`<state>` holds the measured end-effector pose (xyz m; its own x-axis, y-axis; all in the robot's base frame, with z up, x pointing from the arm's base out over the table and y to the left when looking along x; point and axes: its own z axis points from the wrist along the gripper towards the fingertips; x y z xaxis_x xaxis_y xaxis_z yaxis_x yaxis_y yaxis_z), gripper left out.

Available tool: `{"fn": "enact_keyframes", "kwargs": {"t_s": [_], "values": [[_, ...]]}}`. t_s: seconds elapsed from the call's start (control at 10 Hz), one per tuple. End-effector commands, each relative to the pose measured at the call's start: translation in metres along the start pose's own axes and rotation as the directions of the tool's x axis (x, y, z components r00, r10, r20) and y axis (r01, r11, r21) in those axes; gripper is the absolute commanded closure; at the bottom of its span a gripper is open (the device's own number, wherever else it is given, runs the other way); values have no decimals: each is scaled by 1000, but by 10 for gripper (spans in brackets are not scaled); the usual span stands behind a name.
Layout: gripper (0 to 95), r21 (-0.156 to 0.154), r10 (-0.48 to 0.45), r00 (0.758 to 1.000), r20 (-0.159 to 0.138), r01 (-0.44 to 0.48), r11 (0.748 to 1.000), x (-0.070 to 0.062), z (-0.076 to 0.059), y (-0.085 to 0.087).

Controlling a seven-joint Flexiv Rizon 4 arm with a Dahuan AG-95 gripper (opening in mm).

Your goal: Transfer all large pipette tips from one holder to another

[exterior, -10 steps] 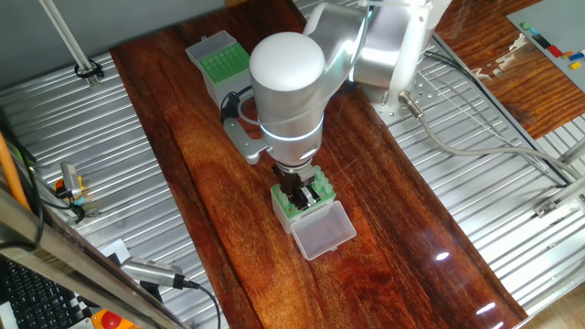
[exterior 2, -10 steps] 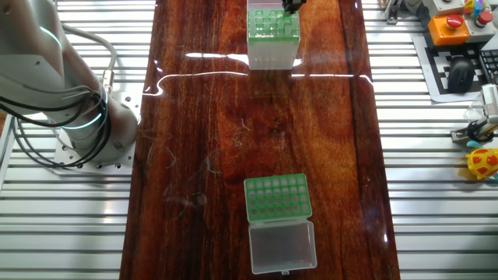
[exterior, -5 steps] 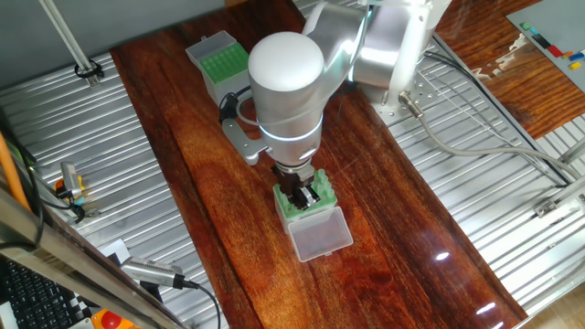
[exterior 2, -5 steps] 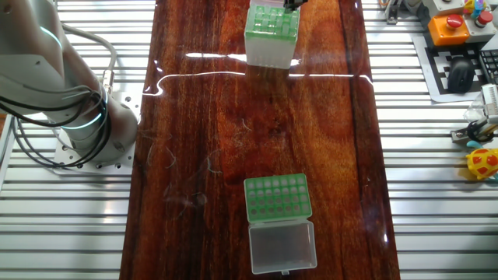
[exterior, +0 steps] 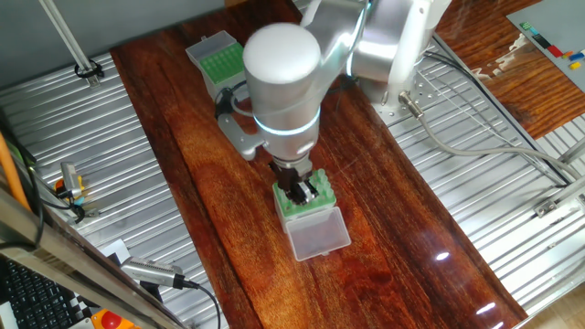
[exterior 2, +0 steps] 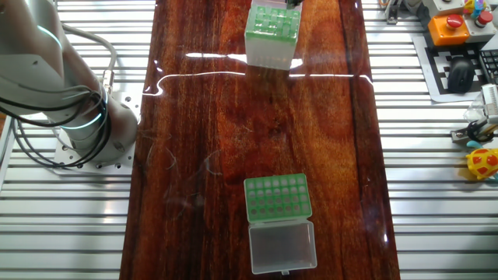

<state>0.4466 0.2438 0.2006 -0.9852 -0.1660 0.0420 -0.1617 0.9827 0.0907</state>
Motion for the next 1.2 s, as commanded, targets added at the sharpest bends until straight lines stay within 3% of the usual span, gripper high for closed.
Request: {"fn": "enact_keyframes", "kwargs": {"t_s": [0.1, 0.4, 0.7, 1.2], "values": [[950, 0, -15, 1000, -3, 15, 1000, 4, -15, 1], [950, -3, -36, 999, -18, 36, 999, 14, -54, 1], [950, -3, -41, 999, -27, 41, 999, 19, -74, 7], [950, -5, -49, 998, -45, 49, 999, 20, -79, 9]]}}
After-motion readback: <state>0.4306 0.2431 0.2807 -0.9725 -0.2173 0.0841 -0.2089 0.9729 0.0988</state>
